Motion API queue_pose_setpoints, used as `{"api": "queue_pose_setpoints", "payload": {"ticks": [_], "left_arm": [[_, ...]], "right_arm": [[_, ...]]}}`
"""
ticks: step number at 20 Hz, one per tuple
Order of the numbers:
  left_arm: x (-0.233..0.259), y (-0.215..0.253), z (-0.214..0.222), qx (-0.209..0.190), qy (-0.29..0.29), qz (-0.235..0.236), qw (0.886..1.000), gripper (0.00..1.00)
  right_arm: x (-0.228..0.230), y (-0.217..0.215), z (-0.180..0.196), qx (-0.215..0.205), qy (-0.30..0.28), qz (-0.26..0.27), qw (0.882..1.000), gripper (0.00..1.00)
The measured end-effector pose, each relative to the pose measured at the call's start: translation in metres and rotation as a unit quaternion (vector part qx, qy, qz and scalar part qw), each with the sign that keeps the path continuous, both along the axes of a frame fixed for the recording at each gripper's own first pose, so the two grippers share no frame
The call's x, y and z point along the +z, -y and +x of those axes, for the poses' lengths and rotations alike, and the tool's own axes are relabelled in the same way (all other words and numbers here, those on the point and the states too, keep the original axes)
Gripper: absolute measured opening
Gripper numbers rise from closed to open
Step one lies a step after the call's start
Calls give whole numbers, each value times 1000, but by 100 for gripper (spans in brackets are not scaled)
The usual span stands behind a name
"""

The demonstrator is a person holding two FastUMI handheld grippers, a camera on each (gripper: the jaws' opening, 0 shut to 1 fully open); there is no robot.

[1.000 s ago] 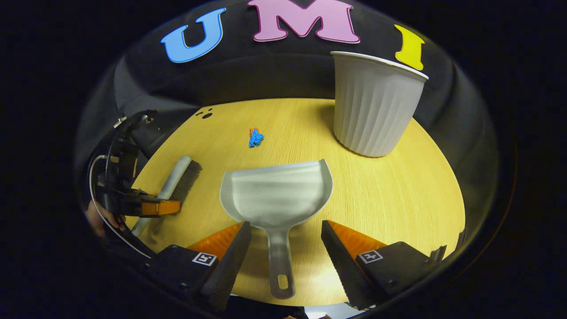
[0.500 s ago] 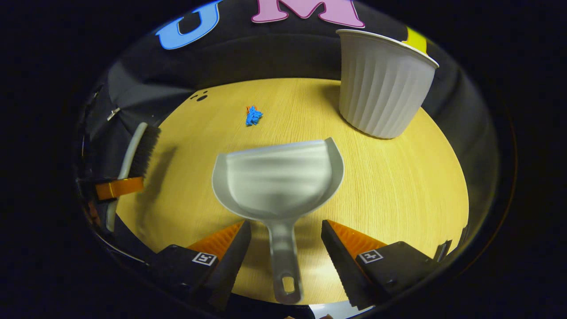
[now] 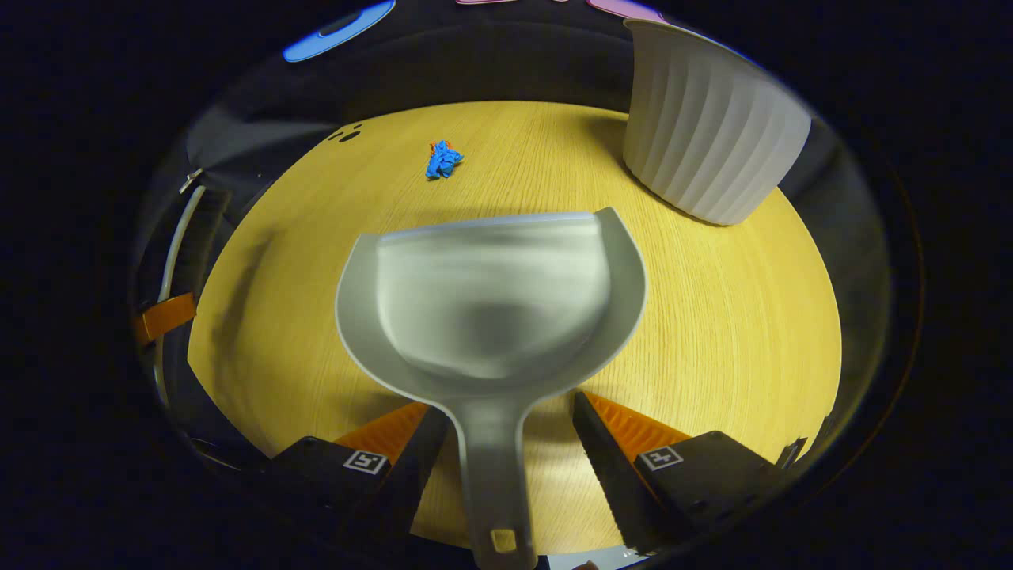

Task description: Pick up the small broom and dustpan from the desktop, sweep the trash into the dustpan with the broom, and then empty the trash into the garbage bin.

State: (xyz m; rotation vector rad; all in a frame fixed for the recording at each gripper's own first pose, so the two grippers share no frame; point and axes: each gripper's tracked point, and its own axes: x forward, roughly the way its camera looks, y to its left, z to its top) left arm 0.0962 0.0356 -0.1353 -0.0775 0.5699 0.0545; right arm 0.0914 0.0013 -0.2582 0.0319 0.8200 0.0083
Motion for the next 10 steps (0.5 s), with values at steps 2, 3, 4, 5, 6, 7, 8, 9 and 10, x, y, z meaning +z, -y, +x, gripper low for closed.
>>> {"api": "queue_pose_setpoints", "payload": {"ticks": [2, 3, 4, 5, 6, 7, 8, 9, 10], "left_arm": [[2, -1, 1, 3, 0, 3, 1000, 25], [3, -2, 2, 4, 0, 6, 1000, 25], [3, -1, 4, 5, -1, 7, 1000, 25], [3, 0, 5, 6, -3, 6, 1000, 25], [2, 2, 8, 6, -5, 5, 1000, 25], [1, 4, 9, 5, -7, 5, 1000, 26], [1, 5, 11, 2, -9, 6, 1000, 25], [-1, 6, 15, 1, -14, 9, 1000, 24], [-1, 7, 19, 0, -17, 11, 1000, 25]], "right_arm": [[1, 0, 4, -1, 3, -3, 1000, 85], [1, 0, 5, 1, 5, -6, 1000, 75], [0, 2, 5, 3, 1, -12, 1000, 66], [0, 2, 6, 9, 4, -17, 1000, 65], [-2, 0, 4, 18, -3, -20, 1000, 54], [0, -3, 4, 26, -4, -22, 999, 51], [-1, -2, 3, 31, -7, -25, 999, 41], [-1, -2, 4, 34, -8, -24, 999, 40], [0, -2, 3, 35, -12, -22, 999, 40]]}}
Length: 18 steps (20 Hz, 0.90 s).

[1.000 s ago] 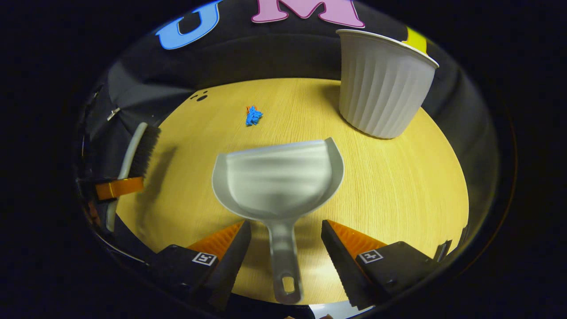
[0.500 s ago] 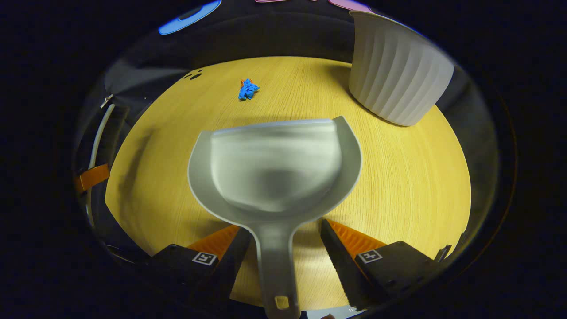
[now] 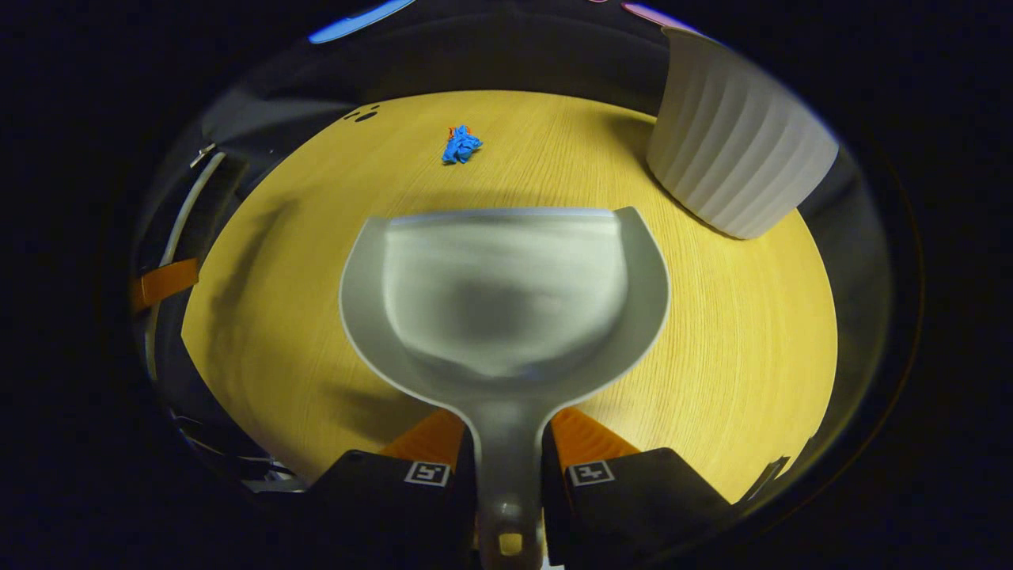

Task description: Pick up the small broom and dustpan from the desktop, sweep the trash into the dustpan with the broom, and then empty the trash into the garbage bin.

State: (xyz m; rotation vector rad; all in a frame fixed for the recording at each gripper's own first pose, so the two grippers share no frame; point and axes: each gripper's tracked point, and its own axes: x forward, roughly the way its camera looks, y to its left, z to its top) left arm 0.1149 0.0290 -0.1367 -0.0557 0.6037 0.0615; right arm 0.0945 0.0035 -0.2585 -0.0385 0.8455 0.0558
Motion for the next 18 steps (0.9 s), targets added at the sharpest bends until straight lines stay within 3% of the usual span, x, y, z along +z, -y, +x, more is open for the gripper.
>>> {"api": "queue_pose_setpoints", "payload": {"ticks": [5, 11, 18], "left_arm": [[6, 4, 30, -25, -10, 15, 1000, 25], [18, 17, 92, -78, -18, 52, 995, 25], [20, 46, 180, -154, -38, 122, 980, 25]], "right_arm": [[0, 3, -2, 17, -13, 14, 1000, 36], [4, 17, 0, 46, -11, -9, 999, 39], [17, 34, 12, 69, -9, -10, 998, 36]]}}
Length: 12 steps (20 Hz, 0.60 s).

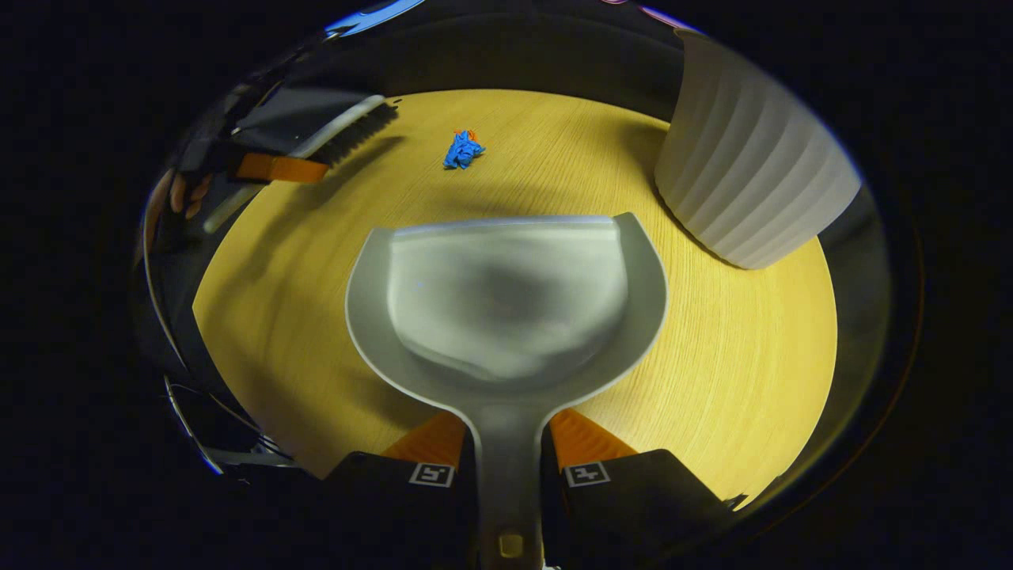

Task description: Pick up the small broom and dustpan from the desktop, sweep the trash into the dustpan with the broom, and then empty the trash into the garbage bin.

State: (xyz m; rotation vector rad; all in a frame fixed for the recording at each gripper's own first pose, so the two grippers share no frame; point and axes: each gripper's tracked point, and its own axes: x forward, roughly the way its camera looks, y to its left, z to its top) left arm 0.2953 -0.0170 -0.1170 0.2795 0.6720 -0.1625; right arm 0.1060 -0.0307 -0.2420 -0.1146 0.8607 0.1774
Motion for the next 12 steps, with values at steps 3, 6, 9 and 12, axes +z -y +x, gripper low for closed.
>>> {"api": "queue_pose_setpoints", "payload": {"ticks": [3, 6, 9, 12], "left_arm": [[-3, 21, 31, -35, -7, 24, 999, 25], [-8, 41, 50, -80, -21, 74, 994, 25], [-11, 63, 57, -124, -34, 99, 987, 26], [-17, 81, 58, -164, -51, 100, 980, 24]], "right_arm": [[0, 10, 1, 10, -2, -1, 1000, 36], [1, 19, 3, 23, -3, -6, 1000, 35], [0, 23, 1, 33, -2, -7, 999, 36], [0, 26, -1, 52, -5, -4, 999, 39]]}}
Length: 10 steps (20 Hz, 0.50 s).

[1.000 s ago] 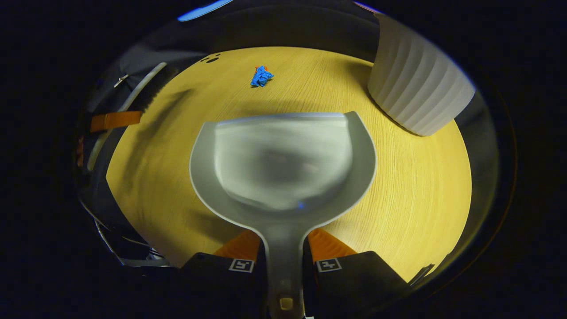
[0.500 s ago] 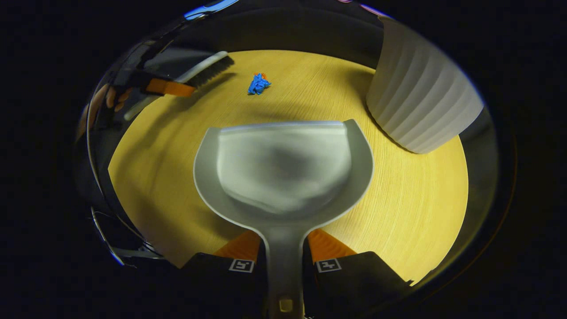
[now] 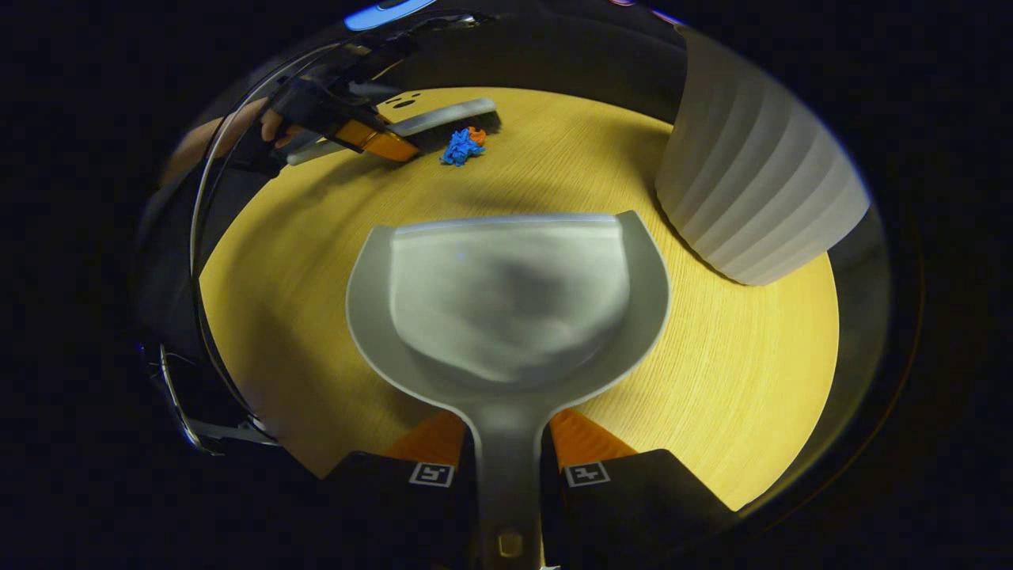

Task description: Pick up the small broom and dustpan from the desktop, sweep the trash into the dustpan with the broom, and then empty the trash into the garbage bin.

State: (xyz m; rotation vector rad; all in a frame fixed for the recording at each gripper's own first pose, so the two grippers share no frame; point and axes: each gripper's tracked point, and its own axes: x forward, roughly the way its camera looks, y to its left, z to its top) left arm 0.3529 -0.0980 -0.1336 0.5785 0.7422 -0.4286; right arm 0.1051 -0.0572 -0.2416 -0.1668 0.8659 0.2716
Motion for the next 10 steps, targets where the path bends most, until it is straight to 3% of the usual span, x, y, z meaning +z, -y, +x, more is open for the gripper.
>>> {"api": "queue_pose_setpoints", "payload": {"ticks": [8, 10], "left_arm": [[-29, 59, -79, -79, -105, -39, 991, 27], [-33, 64, -102, -104, -120, -28, 987, 27]], "right_arm": [[-4, 12, -3, 29, 7, -8, 1000, 36], [-5, 12, -4, 28, 10, -6, 1000, 39]]}}
